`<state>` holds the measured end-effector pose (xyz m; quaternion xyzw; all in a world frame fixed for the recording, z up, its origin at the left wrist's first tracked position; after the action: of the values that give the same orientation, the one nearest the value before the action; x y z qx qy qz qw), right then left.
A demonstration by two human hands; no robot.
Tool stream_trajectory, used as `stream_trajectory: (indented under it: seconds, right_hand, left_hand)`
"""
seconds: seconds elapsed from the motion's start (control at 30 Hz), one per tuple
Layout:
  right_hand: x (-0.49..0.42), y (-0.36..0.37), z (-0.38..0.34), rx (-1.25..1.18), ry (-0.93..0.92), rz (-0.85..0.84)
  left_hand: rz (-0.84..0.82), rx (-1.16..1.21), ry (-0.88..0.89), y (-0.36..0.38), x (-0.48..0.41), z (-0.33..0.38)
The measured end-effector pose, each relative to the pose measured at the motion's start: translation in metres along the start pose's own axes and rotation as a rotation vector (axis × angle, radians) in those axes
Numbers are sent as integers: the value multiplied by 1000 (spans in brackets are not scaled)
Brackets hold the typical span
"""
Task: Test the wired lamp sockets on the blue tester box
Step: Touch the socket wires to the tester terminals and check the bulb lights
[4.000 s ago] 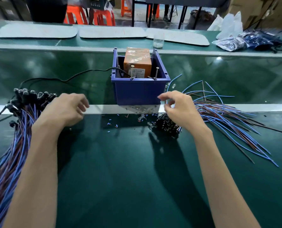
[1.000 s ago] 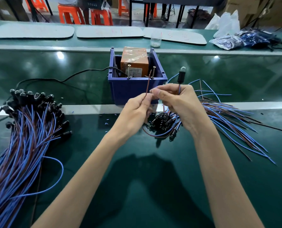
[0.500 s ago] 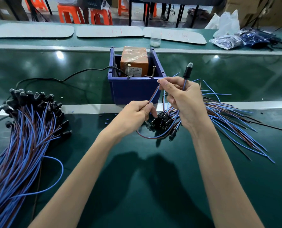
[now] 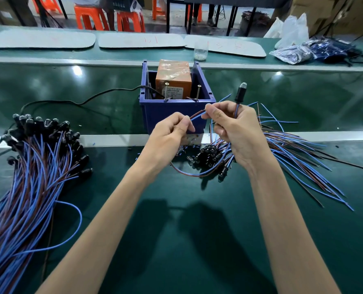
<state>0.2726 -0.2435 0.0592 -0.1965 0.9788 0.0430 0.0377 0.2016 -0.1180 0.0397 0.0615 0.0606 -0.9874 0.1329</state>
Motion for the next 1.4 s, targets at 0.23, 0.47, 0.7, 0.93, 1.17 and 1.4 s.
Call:
stream_trajectory:
  seconds: [0.23, 0.47, 0.7, 0.93, 1.17, 1.4]
  right_hand:
    - [1, 5, 1, 103, -18, -59]
    - [-3, 9, 12, 360, -5, -17]
    - [-6, -11, 15, 383, 20, 250]
    - [-1, 2, 3, 132, 14, 21]
    - [2, 14, 5, 140, -4, -17]
    - [1, 11, 8, 255, -2, 8]
  left_hand:
    - [66, 12, -5, -5, -2, -3]
    - [118, -203, 44, -12, -3, -2]
    - [214, -312, 21, -33, -6, -1]
    - [119, -203, 42, -40, -11, 0]
    - [-19, -261, 38, -27, -9, 1]
    - [-59, -317, 18, -24, -8, -4]
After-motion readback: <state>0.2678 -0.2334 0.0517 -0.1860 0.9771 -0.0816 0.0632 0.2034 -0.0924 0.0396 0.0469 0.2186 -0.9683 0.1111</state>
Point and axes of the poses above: each hand's wrist, its own x-axis away from the middle knuckle, its own y-axis out of the palm, z = x × y, the point moved 7 cm from there along -x, towards the middle knuckle, and after that the axes turned 3 degrees about x, right-handed, at the moved point
